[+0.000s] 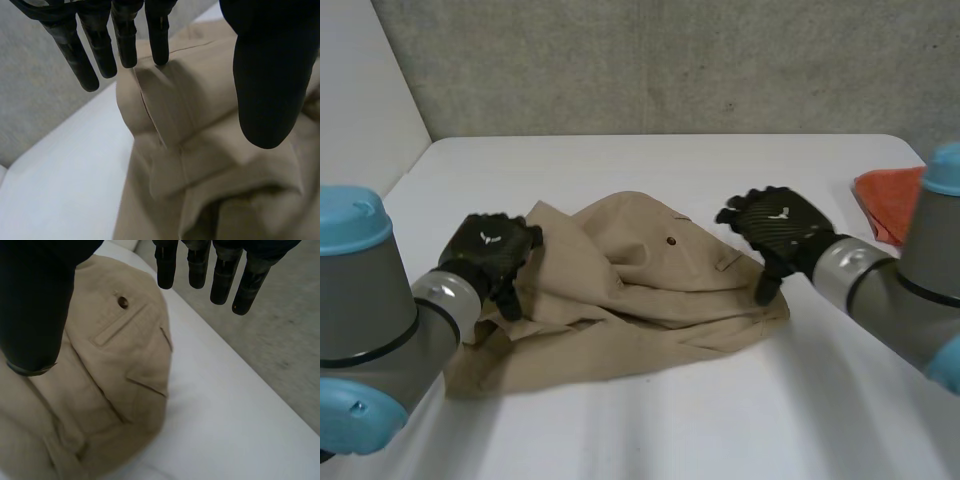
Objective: Fold the laundry.
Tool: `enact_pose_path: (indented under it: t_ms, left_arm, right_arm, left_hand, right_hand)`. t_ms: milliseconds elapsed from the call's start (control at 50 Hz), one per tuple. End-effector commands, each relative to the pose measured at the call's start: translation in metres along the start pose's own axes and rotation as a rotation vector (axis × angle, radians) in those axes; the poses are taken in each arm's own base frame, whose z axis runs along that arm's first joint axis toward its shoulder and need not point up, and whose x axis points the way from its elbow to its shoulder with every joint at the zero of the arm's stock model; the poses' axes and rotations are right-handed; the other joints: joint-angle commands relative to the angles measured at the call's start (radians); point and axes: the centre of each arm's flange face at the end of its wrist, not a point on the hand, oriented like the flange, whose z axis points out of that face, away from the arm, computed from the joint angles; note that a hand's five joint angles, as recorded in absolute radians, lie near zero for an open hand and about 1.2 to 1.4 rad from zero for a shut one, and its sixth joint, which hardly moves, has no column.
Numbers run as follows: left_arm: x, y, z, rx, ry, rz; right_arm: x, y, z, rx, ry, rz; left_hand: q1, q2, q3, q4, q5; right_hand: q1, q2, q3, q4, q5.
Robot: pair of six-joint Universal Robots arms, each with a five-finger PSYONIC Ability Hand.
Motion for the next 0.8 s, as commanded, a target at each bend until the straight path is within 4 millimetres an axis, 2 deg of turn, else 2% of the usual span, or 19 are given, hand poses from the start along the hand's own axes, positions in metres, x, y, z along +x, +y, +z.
enact_pose_path:
  t_ms: [20,100,200,320,440,520,540,560,620,640,660,680,700,720,760,780,800]
  left_arm:
    - [0.003,0.009,0.003,-0.005,0.012,-0.009]
    - [0.005,-0.002,0.013,0.104,-0.013,-0.002]
    - [0.007,-0.017,0.025,0.221,-0.038,0.002]
    - [0.025,-0.006,0.045,0.199,0.001,0.022]
    - [0.036,0.020,0.068,0.133,0.027,0.047]
    - [0.038,0.025,0.080,0.122,0.018,0.076]
    - [0.038,0.025,0.081,0.123,0.017,0.082]
    - [0.039,0.024,0.081,0.126,0.019,0.085]
    - [0.040,0.022,0.080,0.134,0.022,0.089]
    - [0.039,0.020,0.079,0.140,0.020,0.089]
    - [0.037,0.009,0.075,0.167,0.010,0.089]
    - [0.035,0.000,0.071,0.191,0.003,0.087]
    - [0.031,-0.020,0.061,0.244,-0.010,0.080]
    - [0.028,-0.031,0.055,0.277,-0.018,0.074]
    - [0.023,-0.048,0.045,0.325,-0.031,0.069]
    - [0.018,-0.067,0.033,0.382,-0.044,0.063]
    - [0.015,-0.077,0.027,0.412,-0.052,0.057]
  right_arm:
    - [-0.007,0.008,0.038,-0.037,-0.053,-0.013]
    - [-0.013,0.016,0.050,-0.086,-0.084,0.004]
    - [-0.012,0.022,0.053,-0.121,-0.063,0.013]
    - [-0.011,0.036,0.056,-0.176,-0.028,0.003]
    - [-0.014,0.048,0.064,-0.199,-0.037,-0.031]
    - [-0.015,0.054,0.070,-0.204,-0.041,-0.059]
    - [-0.015,0.055,0.071,-0.204,-0.040,-0.062]
    - [-0.016,0.057,0.073,-0.204,-0.040,-0.062]
    - [-0.016,0.061,0.079,-0.200,-0.033,-0.065]
    - [-0.014,0.059,0.081,-0.184,-0.020,-0.066]
    - [-0.012,0.057,0.082,-0.175,-0.008,-0.065]
    - [-0.010,0.055,0.082,-0.166,0.001,-0.065]
    - [-0.003,0.049,0.083,-0.143,0.034,-0.068]
    - [0.000,0.045,0.082,-0.127,0.055,-0.071]
    - [0.009,0.021,0.075,-0.055,0.090,-0.076]
    - [0.013,0.011,0.071,-0.032,0.104,-0.079]
    - [0.017,0.001,0.066,-0.008,0.114,-0.083]
  left_hand:
    - [0.016,0.022,0.024,0.020,0.017]
    - [0.010,0.016,0.018,0.014,0.011]
    - [0.010,0.016,0.018,0.014,0.011]
    - [0.013,0.019,0.021,0.017,0.014]
    - [0.063,0.068,0.071,0.067,0.064]
    - [0.341,0.347,0.349,0.345,0.342]
    - [0.575,0.580,0.582,0.579,0.575]
    - [0.713,0.719,0.721,0.717,0.714]
    - [1.043,1.048,1.050,1.047,1.043]
    - [1.043,1.049,1.051,1.047,1.044]
    - [1.043,1.049,1.051,1.047,1.044]
    - [1.043,1.049,1.051,1.047,1.044]
    - [1.043,1.049,1.051,1.047,1.044]
    - [1.043,1.049,1.051,1.047,1.044]
    - [1.043,1.049,1.051,1.047,1.044]
    - [1.043,1.049,1.051,1.047,1.044]
    - [1.043,1.049,1.051,1.047,1.044]
  right_hand:
    - [0.035,0.015,0.021,-0.001,-0.004]
    - [0.032,0.012,0.018,-0.004,-0.007]
    - [0.034,0.015,0.021,-0.001,-0.004]
    - [0.032,0.012,0.018,-0.004,-0.007]
    - [0.032,0.012,0.018,-0.004,-0.007]
    - [0.043,0.024,0.030,0.008,0.004]
    - [0.061,0.041,0.048,0.025,0.022]
    - [0.084,0.064,0.071,0.049,0.045]
    - [0.441,0.421,0.428,0.405,0.402]
    - [1.062,1.042,1.048,1.026,1.023]
    - [1.192,1.172,1.179,1.156,1.153]
    - [1.193,1.173,1.180,1.158,1.154]
    - [1.193,1.173,1.180,1.158,1.154]
    - [1.193,1.173,1.180,1.158,1.154]
    - [1.193,1.173,1.180,1.158,1.154]
    - [1.193,1.173,1.180,1.158,1.154]
    - [1.193,1.173,1.180,1.158,1.154]
